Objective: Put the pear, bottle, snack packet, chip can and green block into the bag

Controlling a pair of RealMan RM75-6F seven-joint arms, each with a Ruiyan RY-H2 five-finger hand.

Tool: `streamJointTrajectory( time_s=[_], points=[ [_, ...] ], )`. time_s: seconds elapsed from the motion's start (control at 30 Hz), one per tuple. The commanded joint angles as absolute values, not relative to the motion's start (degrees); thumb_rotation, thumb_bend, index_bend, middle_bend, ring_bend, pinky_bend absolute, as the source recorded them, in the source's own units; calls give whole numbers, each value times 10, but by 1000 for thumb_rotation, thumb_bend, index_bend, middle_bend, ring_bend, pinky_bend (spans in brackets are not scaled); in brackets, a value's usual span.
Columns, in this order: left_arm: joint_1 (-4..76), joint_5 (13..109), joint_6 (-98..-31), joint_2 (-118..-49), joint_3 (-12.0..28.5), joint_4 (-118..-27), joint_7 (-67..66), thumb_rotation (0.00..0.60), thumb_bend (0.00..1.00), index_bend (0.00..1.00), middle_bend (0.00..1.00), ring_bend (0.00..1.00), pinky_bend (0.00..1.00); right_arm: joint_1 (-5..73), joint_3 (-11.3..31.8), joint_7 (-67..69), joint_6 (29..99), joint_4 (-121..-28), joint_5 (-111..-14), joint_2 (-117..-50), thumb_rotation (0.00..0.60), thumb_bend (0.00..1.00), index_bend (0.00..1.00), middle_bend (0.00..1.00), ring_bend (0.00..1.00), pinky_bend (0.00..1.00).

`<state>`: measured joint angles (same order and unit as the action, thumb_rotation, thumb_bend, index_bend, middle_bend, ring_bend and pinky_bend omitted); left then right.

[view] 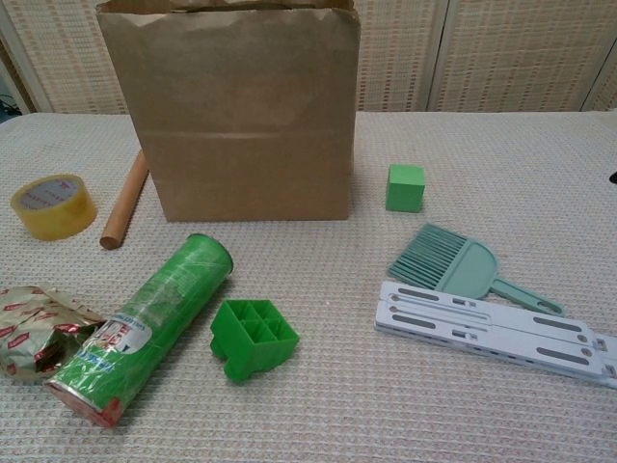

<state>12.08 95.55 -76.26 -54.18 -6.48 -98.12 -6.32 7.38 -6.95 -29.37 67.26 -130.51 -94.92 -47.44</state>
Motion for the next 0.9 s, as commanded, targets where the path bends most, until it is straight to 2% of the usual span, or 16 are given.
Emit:
streamJointTrajectory(
  time_s=[0.03, 0.6, 0.9],
  points=[
    [119, 970, -742, -561, -79, -974, -81, 600, 349, 0, 0, 0, 94, 74, -70, -294, 672, -1306, -949, -474, 600, 59, 0, 0, 0, 0],
    [177, 938, -600, -647, -73, -973, -193, 600, 347, 0, 0, 0, 64, 76, -71, -287, 672, -1306, -947, -471, 600, 58, 0, 0, 0, 0],
    [204, 890, -561, -693, -47, -972, -238, 600, 346, 0, 0, 0, 63, 79, -70, -286, 669, -1305, -943, -470, 600, 59, 0, 0, 0, 0]
  ],
)
